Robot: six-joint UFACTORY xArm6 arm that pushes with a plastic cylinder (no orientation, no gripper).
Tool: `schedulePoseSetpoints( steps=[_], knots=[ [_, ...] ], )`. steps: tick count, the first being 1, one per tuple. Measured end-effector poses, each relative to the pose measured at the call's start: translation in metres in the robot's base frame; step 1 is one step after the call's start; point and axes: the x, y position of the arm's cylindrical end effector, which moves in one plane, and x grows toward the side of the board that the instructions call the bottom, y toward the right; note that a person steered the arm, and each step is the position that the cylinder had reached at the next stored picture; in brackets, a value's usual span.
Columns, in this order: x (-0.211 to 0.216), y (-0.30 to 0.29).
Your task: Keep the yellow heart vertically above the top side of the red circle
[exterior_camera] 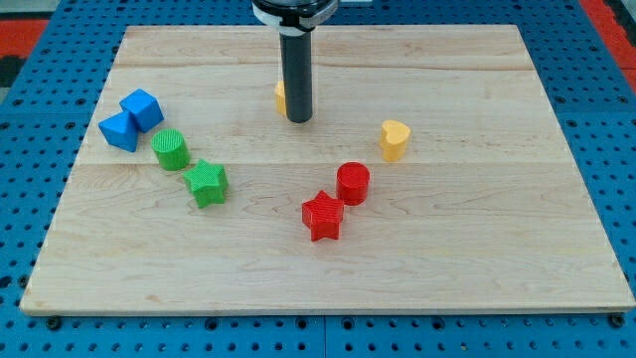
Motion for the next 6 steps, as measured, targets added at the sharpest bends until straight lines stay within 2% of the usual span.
schedulePoseSetpoints(
  steps=[1, 2, 3, 4, 6],
  knots=[
    [0.011, 0.041],
    [0.011, 0.118],
    [0.016, 0.169],
    [0.056, 0.174],
    [0.034, 0.103]
  ],
)
